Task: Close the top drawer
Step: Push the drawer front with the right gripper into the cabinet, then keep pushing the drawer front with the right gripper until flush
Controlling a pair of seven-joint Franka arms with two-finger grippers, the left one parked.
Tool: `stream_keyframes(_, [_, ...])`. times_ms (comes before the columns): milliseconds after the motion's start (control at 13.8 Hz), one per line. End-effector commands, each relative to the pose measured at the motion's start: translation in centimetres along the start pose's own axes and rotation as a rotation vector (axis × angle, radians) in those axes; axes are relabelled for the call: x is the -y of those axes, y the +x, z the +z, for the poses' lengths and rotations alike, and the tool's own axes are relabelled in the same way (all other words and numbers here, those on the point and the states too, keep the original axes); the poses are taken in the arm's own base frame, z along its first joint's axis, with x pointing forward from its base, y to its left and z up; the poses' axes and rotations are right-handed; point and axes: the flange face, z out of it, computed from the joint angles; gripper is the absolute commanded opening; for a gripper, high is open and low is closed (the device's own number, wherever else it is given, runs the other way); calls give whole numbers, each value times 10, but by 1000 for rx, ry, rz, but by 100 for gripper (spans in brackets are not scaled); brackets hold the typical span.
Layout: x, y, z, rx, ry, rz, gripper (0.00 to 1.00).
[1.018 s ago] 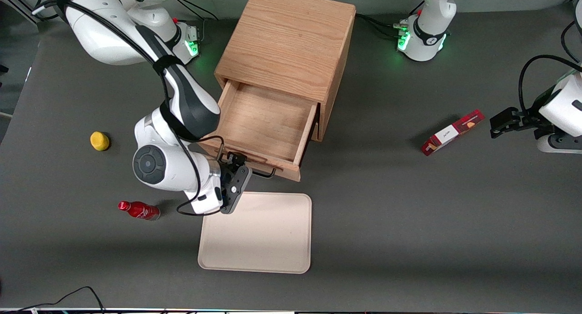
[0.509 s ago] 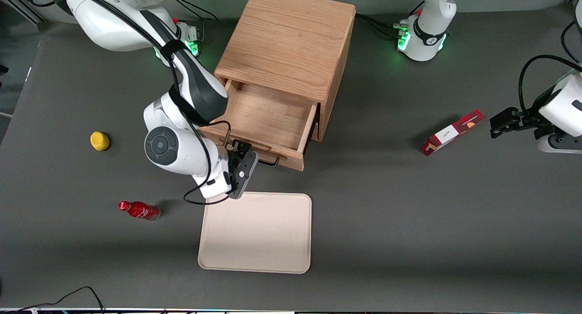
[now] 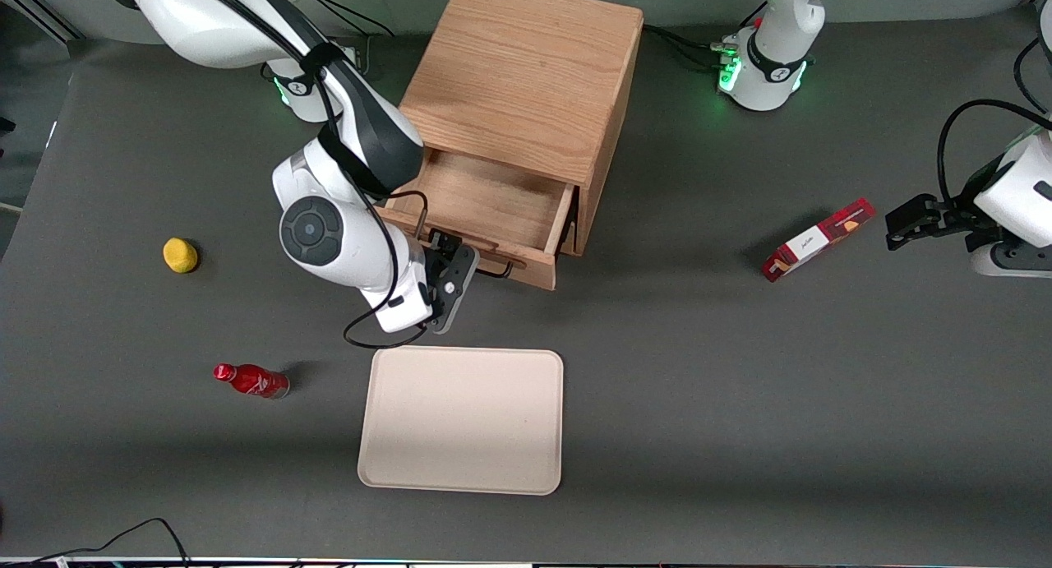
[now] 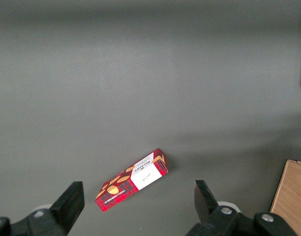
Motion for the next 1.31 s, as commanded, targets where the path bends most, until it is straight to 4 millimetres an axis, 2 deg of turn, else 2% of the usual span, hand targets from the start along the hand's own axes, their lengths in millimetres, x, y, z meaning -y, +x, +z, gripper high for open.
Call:
stream_keyframes(0, [23,-10,-6,13,-12,12,100])
stream_keyframes(364, [51,-5,-1,25,1,-12,100])
stream_keyframes(582, [57,-6,3,34,6,-7,100])
stream_keyframes(873, [76,0,5,36,14,-8,100])
stream_keyframes(1236, [93,-4,8,52,15,-13,100])
